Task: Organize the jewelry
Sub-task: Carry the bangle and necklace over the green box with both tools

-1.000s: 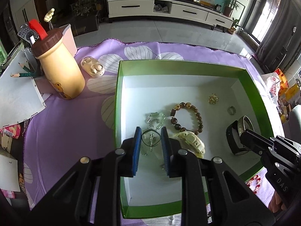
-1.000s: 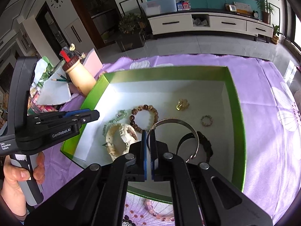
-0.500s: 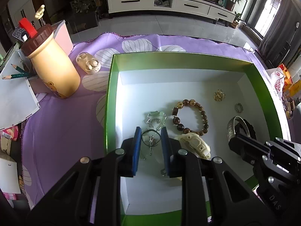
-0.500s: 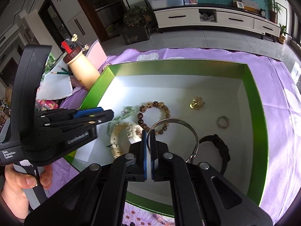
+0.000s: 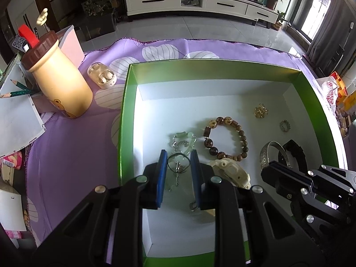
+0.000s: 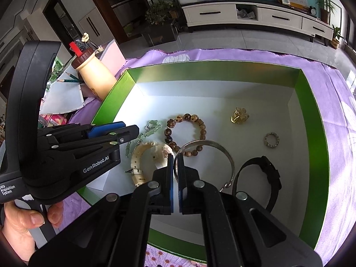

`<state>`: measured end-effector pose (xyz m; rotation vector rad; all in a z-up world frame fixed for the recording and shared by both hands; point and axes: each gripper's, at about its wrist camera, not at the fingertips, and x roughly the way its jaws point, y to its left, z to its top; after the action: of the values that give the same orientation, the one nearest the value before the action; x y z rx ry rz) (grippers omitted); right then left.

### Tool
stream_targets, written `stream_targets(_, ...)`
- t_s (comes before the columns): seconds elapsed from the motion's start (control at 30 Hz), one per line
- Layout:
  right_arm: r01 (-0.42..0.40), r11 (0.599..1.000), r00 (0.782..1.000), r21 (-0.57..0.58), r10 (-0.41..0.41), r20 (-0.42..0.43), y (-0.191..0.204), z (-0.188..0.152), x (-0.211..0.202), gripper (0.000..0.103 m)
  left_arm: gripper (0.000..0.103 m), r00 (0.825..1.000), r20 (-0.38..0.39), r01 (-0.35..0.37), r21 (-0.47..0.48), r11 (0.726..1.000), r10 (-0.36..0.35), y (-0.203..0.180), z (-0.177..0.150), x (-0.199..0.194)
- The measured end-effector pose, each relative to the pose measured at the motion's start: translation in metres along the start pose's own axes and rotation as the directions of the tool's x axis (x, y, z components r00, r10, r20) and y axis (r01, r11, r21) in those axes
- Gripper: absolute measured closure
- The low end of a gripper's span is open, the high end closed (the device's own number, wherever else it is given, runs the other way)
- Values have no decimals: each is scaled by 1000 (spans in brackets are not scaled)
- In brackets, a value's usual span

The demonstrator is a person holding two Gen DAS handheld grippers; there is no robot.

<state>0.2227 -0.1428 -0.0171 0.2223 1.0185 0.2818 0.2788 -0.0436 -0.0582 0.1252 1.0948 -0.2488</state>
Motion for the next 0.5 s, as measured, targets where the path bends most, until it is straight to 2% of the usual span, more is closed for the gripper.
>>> stream_targets(0.5,8,1000,1000,10,-8,-5,-2,-3,2,97,82,1000,2,-14,11,1000,14,-5,-1,-2)
